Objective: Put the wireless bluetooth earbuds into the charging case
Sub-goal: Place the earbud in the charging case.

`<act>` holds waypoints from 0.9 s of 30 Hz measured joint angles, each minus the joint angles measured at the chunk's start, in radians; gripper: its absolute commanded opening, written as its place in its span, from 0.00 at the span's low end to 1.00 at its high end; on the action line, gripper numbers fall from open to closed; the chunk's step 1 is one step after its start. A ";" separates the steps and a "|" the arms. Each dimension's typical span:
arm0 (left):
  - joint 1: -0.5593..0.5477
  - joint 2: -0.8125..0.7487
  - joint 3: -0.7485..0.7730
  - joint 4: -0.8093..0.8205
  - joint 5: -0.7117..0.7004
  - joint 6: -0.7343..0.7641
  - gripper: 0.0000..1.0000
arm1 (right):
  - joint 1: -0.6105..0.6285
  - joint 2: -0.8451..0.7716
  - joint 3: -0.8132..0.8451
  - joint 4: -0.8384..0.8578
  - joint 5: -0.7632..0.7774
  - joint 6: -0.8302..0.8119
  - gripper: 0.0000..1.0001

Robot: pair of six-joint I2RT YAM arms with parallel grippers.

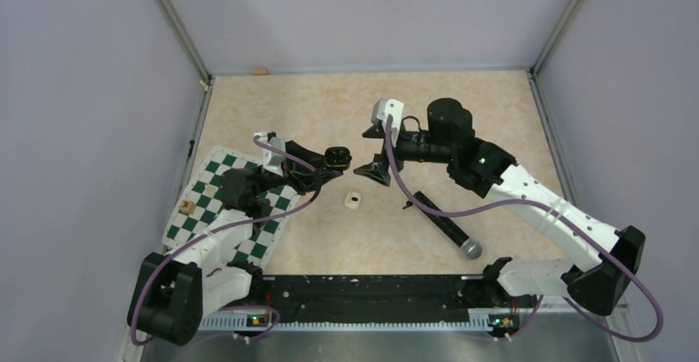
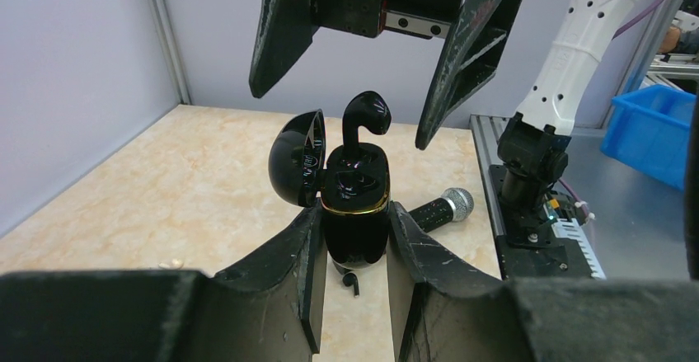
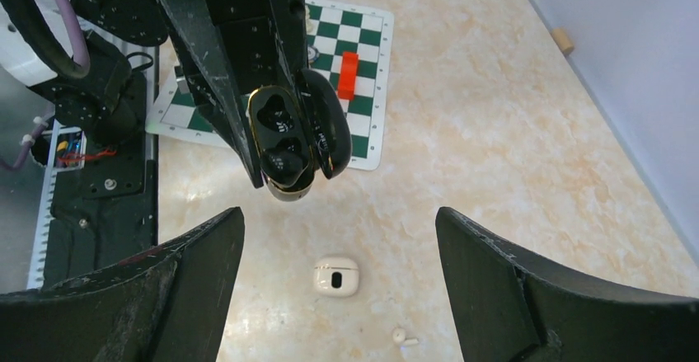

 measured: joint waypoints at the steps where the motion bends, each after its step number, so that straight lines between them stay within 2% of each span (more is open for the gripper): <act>1: 0.000 0.000 0.000 0.000 0.000 0.004 0.00 | 0.000 0.000 0.000 0.010 0.000 0.007 0.85; 12: 0.000 0.000 -0.005 -0.042 0.000 0.061 0.00 | 0.000 0.003 -0.004 0.110 0.005 0.089 0.85; 27: 0.000 0.000 -0.006 -0.053 0.001 0.078 0.00 | 0.020 0.032 -0.004 0.145 0.081 0.108 0.87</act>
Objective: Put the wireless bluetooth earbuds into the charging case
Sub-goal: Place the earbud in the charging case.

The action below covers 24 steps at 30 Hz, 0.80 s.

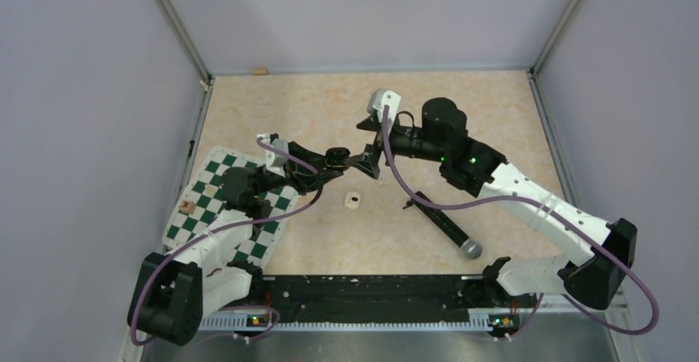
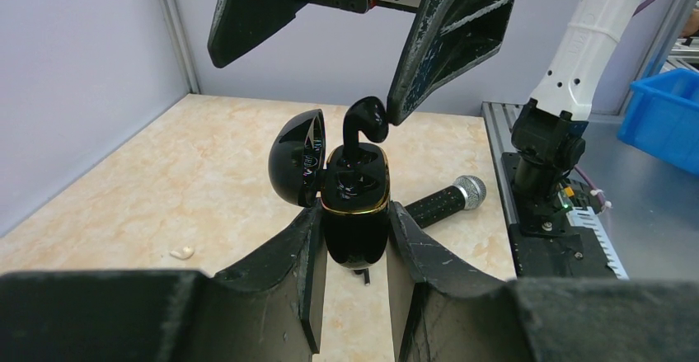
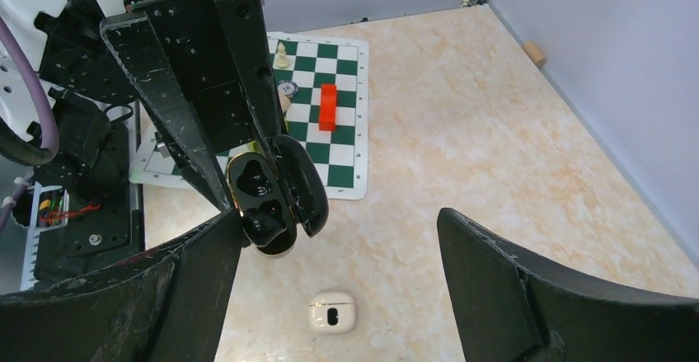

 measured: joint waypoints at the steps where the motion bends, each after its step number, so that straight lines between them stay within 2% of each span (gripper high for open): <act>1: 0.000 0.000 0.000 0.000 0.000 0.001 0.00 | 0.005 0.004 0.000 0.005 0.008 0.000 0.88; 12: 0.000 0.000 0.000 -0.011 0.002 0.003 0.00 | 0.029 0.040 0.006 0.003 0.053 0.010 0.93; 19: 0.000 0.000 0.000 -0.012 0.002 0.003 0.00 | 0.027 0.038 0.115 -0.072 -0.009 0.039 0.95; 24: 0.000 0.000 0.000 -0.021 0.006 0.010 0.00 | 0.011 -0.003 0.139 -0.088 0.019 0.022 0.95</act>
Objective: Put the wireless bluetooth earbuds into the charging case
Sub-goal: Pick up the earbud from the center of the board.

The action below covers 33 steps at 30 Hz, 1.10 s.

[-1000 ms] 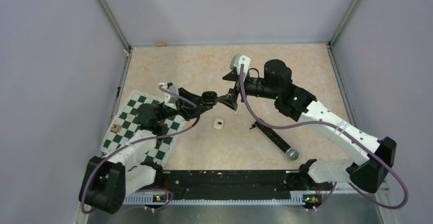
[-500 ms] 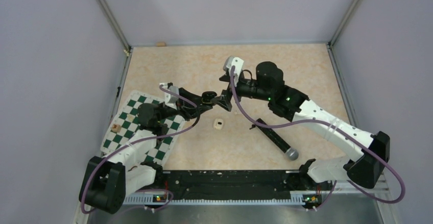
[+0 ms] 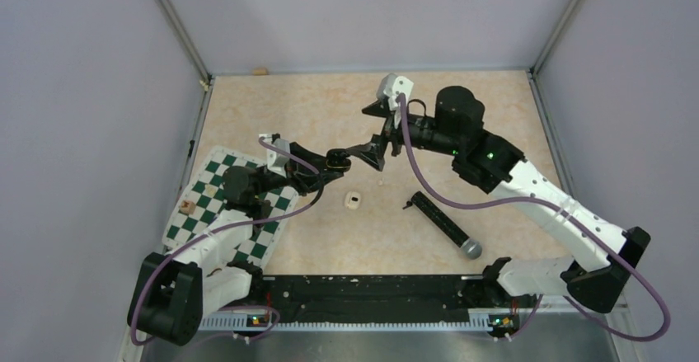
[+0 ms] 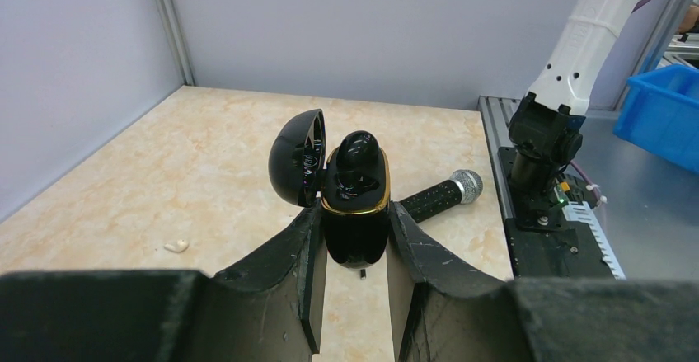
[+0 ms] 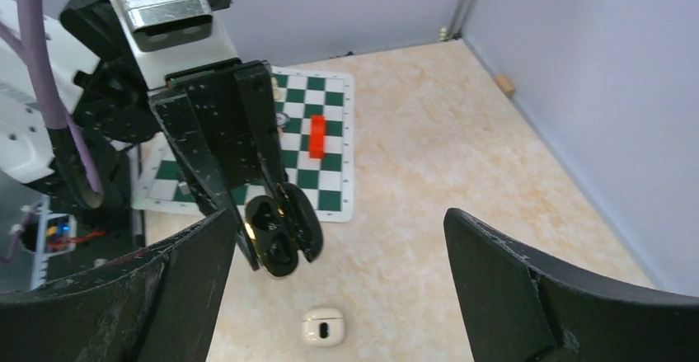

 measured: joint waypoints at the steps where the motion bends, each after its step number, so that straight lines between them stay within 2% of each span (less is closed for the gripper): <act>1: 0.000 0.000 0.000 -0.004 0.002 0.002 0.00 | -0.004 -0.011 -0.001 -0.005 0.017 -0.018 0.94; 4: 0.000 -0.001 0.000 -0.025 0.008 0.011 0.00 | -0.014 -0.055 -0.029 -0.016 0.077 -0.113 0.92; 11: 0.004 -0.012 0.001 -0.060 0.029 0.022 0.00 | -0.042 -0.203 -0.253 -0.103 0.174 -0.422 0.75; 16: 0.005 -0.018 0.006 -0.069 0.046 0.019 0.00 | -0.076 -0.215 -0.384 -0.232 0.190 -0.587 0.73; 20: 0.010 -0.018 0.011 -0.079 0.051 0.013 0.00 | -0.082 -0.185 -0.460 -0.289 0.189 -0.671 0.73; 24: 0.017 -0.020 0.018 -0.093 0.050 -0.002 0.00 | -0.084 -0.132 -0.553 -0.284 0.191 -0.727 0.68; 29: 0.029 -0.020 0.034 -0.114 0.047 -0.016 0.00 | -0.084 -0.068 -0.657 -0.198 0.196 -0.760 0.65; 33: 0.035 -0.020 0.036 -0.133 0.047 -0.023 0.00 | -0.084 -0.017 -0.677 -0.129 0.205 -0.767 0.60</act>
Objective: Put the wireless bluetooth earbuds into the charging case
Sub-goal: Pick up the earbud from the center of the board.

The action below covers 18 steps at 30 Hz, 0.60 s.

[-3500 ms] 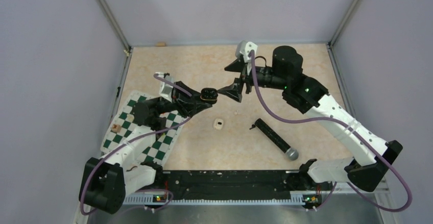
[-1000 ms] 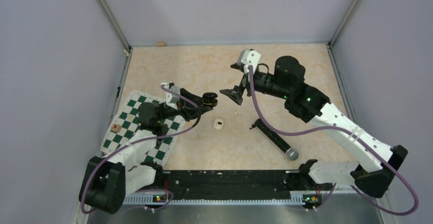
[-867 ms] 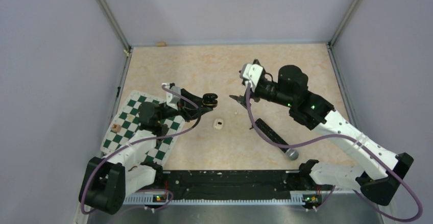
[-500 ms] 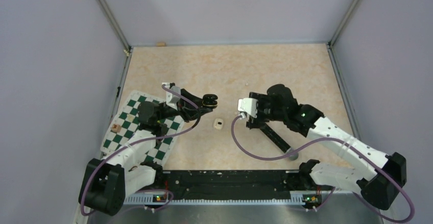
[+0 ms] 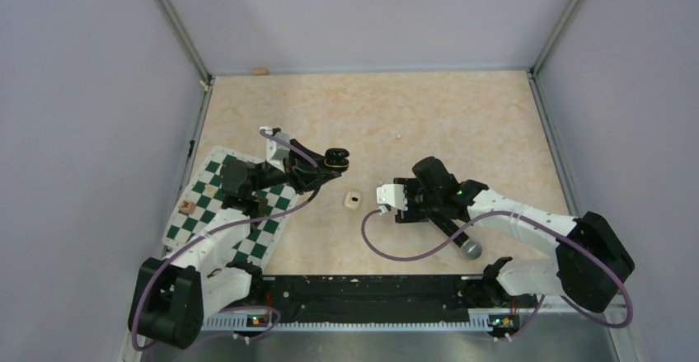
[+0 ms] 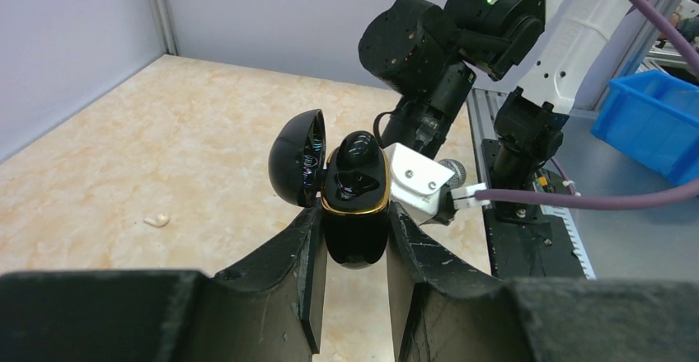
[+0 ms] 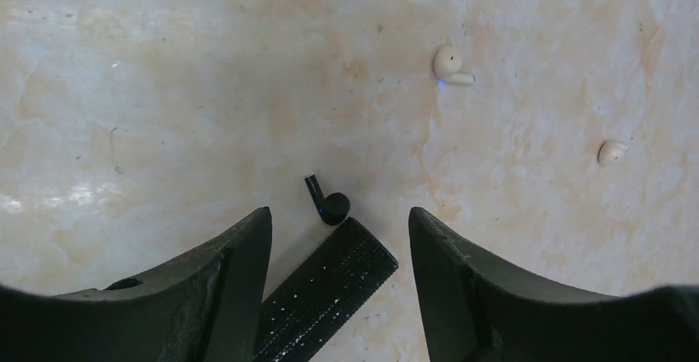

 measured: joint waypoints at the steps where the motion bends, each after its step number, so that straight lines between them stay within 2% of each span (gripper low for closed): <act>1: 0.000 0.000 0.000 -0.003 0.000 -0.001 0.00 | 0.000 0.013 0.000 0.018 0.007 0.001 0.60; 8: 0.004 0.000 0.000 -0.017 -0.004 -0.006 0.00 | 0.012 0.116 -0.022 0.129 0.100 -0.010 0.61; 14: 0.005 0.000 0.000 -0.019 -0.006 -0.006 0.00 | 0.033 0.126 -0.045 0.145 0.142 -0.024 0.61; 18: 0.005 0.000 0.000 -0.020 -0.007 -0.007 0.00 | 0.042 0.142 -0.055 0.212 0.188 -0.030 0.61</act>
